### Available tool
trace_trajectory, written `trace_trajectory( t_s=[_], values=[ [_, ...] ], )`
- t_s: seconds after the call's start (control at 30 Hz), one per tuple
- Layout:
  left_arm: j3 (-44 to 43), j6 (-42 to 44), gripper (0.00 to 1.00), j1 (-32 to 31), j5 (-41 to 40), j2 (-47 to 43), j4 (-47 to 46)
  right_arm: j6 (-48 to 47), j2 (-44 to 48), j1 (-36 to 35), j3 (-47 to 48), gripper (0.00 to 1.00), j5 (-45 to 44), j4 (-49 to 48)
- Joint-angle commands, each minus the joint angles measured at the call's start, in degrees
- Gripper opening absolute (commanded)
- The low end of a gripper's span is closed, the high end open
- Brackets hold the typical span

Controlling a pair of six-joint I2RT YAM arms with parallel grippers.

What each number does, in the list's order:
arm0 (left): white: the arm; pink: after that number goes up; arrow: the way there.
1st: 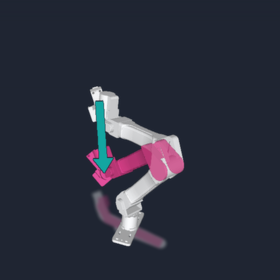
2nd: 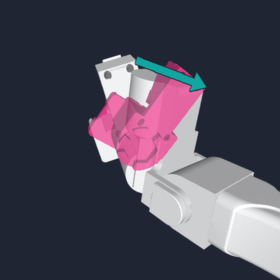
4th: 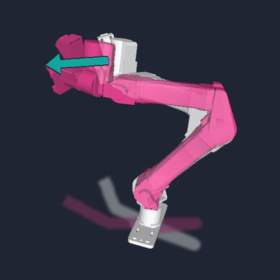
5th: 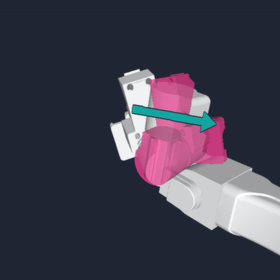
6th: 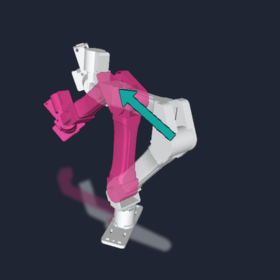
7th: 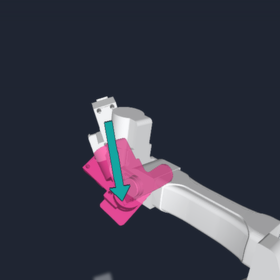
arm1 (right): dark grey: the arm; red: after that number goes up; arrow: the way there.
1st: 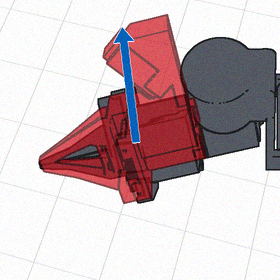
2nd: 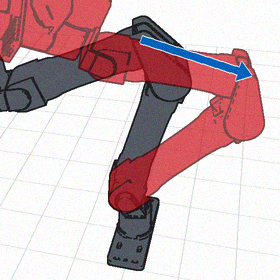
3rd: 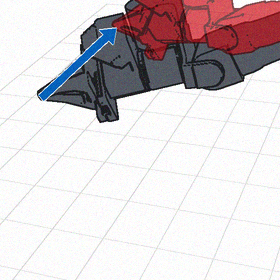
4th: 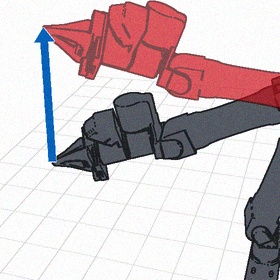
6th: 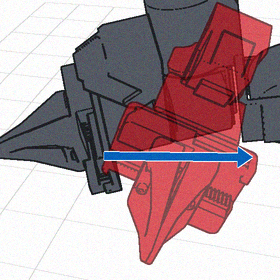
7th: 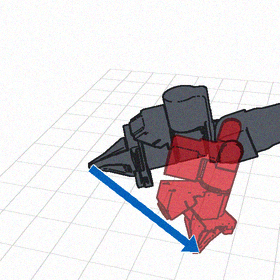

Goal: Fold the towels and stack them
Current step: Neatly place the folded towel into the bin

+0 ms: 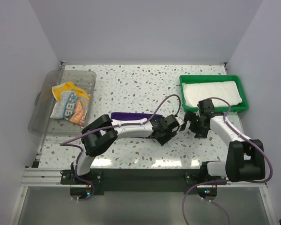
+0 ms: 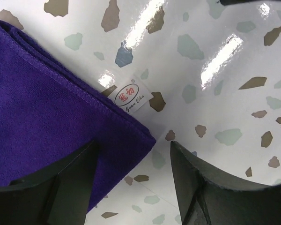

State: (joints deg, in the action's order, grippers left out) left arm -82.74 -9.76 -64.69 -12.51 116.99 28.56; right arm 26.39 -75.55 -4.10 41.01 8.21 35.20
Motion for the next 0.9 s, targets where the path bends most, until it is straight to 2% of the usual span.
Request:
trace_trajectory(
  t_s=[0.0, 0.13, 0.17, 0.23, 0.37, 0.4, 0.43, 0.47, 0.7, 0.87],
  values=[
    [-1.4, 0.8, 0.67, 0.0, -2.0, 1.8, 1.6, 0.8, 2.3, 0.1, -0.3, 0.99, 2.7, -1.6],
    [0.3, -0.3, 0.60, 0.0, -3.8, 4.0, 1.4, 1.2, 2.0, 0.2, -0.4, 0.99, 4.7, -2.8],
    [0.5, -0.4, 0.52, 0.0, -4.0, 4.5, 1.5, 1.5, 1.9, 0.1, -0.4, 0.99, 5.3, -3.1],
    [1.2, -1.0, 0.45, 0.1, -4.5, 5.8, 1.7, 2.0, 1.6, 0.1, -0.8, 0.99, 7.0, -4.2],
    [3.5, -1.8, 0.23, 0.3, -5.0, 6.1, -0.3, 3.6, 0.9, 0.1, -1.6, 0.99, 10.2, -7.3],
    [4.0, -1.8, 0.10, 0.3, -5.1, 5.9, -1.2, 4.2, 0.7, 0.2, -2.2, 0.99, 11.3, -9.1],
    [4.3, -2.1, 0.03, 0.6, -5.0, 5.0, -1.7, 5.8, 0.5, 0.1, -2.7, 0.99, 12.3, -10.2],
    [4.6, -2.1, 0.00, 0.8, -4.7, 4.5, -2.3, 6.6, -0.2, 0.1, -3.1, 0.99, 14.4, -11.5],
    [9.3, -2.8, 0.00, 1.1, -2.6, -4.6, -9.8, 15.9, -5.9, -0.3, -7.5, 0.99, 23.2, -27.0],
    [10.7, -3.7, 0.00, 1.3, -1.2, -7.3, -12.2, 22.7, -10.5, -2.5, -8.7, 0.99, 24.8, -34.8]
  ],
)
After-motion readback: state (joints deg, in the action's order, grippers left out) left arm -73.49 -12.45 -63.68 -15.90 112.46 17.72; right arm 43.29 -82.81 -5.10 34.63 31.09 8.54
